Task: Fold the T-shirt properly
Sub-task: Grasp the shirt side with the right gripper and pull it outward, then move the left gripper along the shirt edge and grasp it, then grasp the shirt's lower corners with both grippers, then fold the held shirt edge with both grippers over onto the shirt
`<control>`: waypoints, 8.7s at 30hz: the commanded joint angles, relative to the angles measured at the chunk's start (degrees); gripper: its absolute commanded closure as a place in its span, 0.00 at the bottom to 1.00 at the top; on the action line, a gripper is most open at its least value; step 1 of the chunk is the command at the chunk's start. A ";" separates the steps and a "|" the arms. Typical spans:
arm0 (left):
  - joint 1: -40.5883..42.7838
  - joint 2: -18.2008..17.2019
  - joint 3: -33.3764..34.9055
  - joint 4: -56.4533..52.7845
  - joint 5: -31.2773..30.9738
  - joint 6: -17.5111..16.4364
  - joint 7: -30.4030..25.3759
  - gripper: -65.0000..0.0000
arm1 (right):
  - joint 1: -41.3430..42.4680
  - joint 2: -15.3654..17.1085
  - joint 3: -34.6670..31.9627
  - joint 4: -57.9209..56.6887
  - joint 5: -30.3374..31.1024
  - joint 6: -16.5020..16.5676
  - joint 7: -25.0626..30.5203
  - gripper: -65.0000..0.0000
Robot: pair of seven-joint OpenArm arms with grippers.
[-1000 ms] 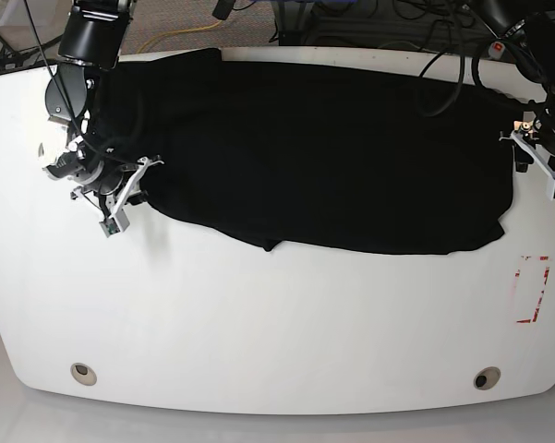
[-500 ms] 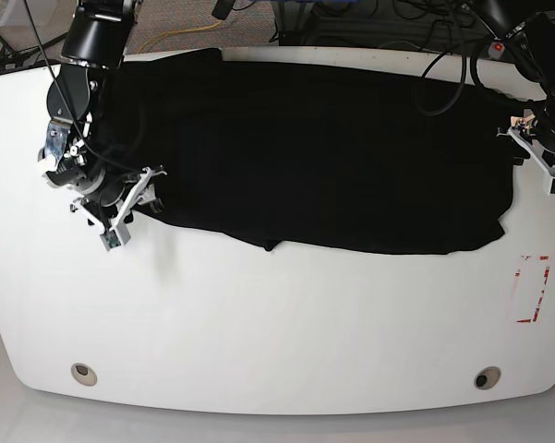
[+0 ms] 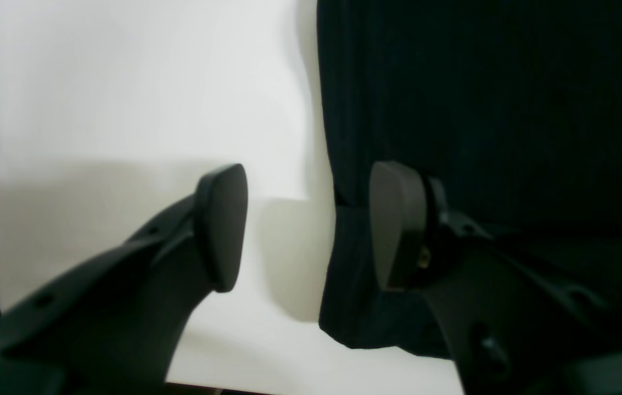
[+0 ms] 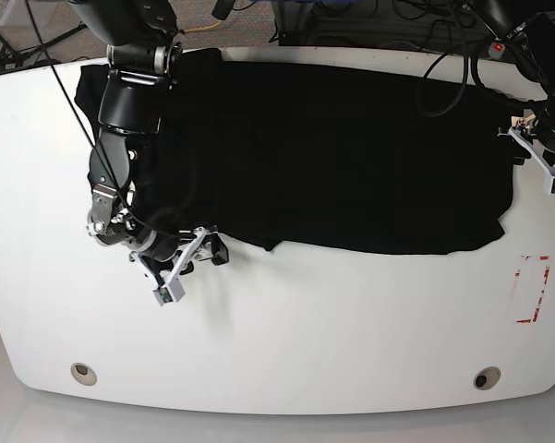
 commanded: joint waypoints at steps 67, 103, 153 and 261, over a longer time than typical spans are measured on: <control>-6.88 4.61 15.64 -19.83 11.09 0.10 -17.14 0.50 | 6.65 -4.07 -5.73 -5.35 -10.65 -3.32 20.15 0.98; -1.17 0.83 15.64 -21.41 13.91 0.10 -17.67 0.50 | 5.94 7.44 2.53 -3.86 -10.12 -3.32 15.05 0.34; -11.63 -5.77 0.43 -11.48 5.11 0.10 -6.59 0.45 | 0.93 8.06 9.30 -19.33 0.26 5.83 8.55 1.00; -1.69 -6.38 9.13 10.50 4.59 0.10 4.13 0.99 | -14.10 8.06 14.66 22.52 0.61 5.96 -4.64 1.00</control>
